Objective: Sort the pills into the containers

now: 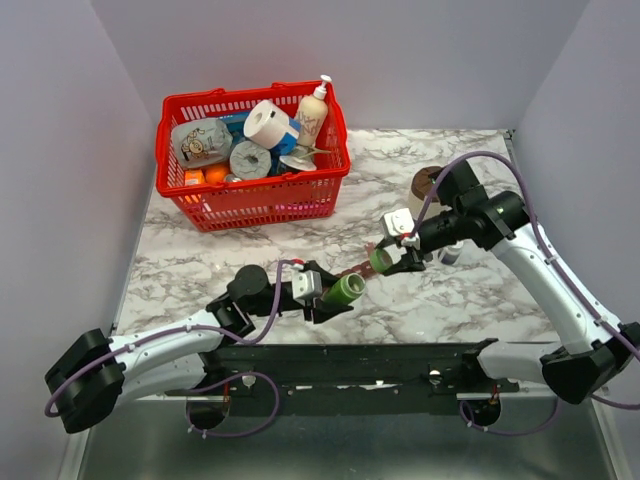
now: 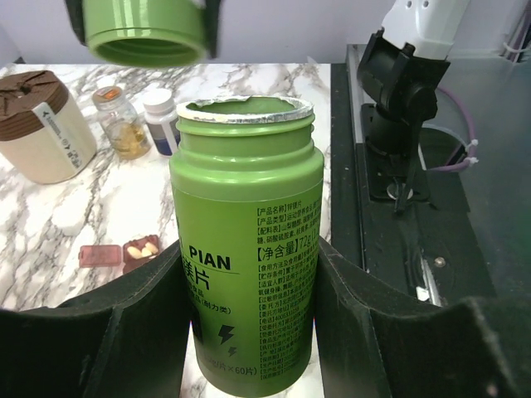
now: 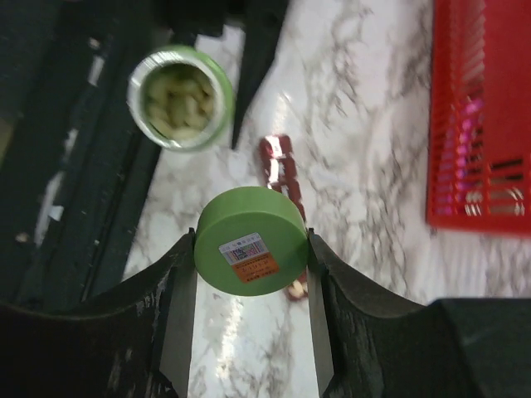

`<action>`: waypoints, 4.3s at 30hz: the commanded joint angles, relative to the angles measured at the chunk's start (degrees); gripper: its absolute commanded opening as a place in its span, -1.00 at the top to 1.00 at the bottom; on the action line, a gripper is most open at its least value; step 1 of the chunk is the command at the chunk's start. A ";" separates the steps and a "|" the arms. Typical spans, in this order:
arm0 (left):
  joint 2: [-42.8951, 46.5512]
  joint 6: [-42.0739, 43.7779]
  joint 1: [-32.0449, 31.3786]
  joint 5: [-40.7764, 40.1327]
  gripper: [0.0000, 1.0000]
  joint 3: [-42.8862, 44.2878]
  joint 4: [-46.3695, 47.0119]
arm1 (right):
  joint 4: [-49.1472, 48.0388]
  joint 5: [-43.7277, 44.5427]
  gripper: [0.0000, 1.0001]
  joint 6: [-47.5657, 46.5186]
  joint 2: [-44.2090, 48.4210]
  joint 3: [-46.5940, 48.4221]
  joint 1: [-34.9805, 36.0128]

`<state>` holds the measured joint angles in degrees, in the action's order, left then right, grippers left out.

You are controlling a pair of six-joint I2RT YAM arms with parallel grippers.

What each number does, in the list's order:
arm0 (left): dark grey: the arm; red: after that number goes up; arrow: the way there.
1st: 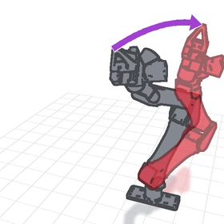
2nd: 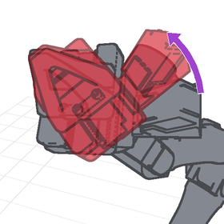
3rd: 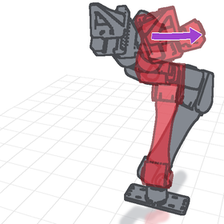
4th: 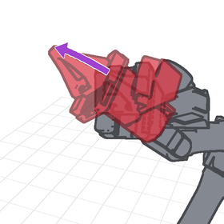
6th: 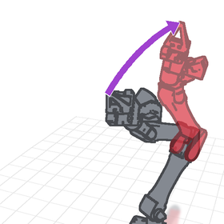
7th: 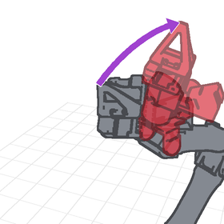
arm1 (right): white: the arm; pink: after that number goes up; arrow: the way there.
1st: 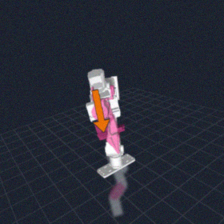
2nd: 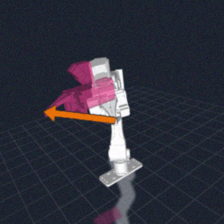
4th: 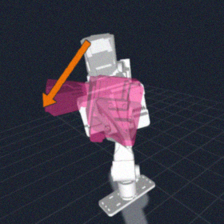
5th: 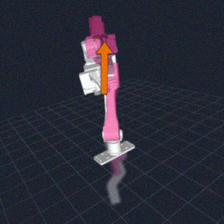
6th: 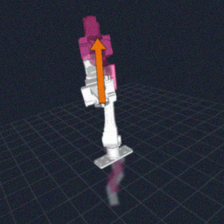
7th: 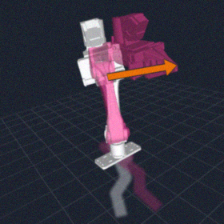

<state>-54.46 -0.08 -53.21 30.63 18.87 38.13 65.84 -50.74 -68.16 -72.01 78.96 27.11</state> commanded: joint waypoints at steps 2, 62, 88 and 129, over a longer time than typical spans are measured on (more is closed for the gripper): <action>-1.62 -1.86 0.21 4.35 1.00 3.89 -2.35 | 3.67 -4.98 0.50 5.76 -1.64 3.91 5.49; -1.62 -8.71 1.97 5.40 1.00 5.91 1.42 | -0.71 11.10 0.49 6.99 -4.63 2.96 21.05; 1.47 6.23 3.46 -25.26 1.00 11.71 -3.77 | -17.32 14.44 0.56 61.70 -12.54 -0.20 18.68; -1.35 0.69 5.84 14.89 1.00 15.14 -18.62 | 12.12 -5.17 -0.89 -16.84 -5.43 8.41 14.28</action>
<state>-55.68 2.02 -48.05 41.74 32.73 17.23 74.96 -57.34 -85.14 -79.05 90.19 39.79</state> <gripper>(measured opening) 0.598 0.961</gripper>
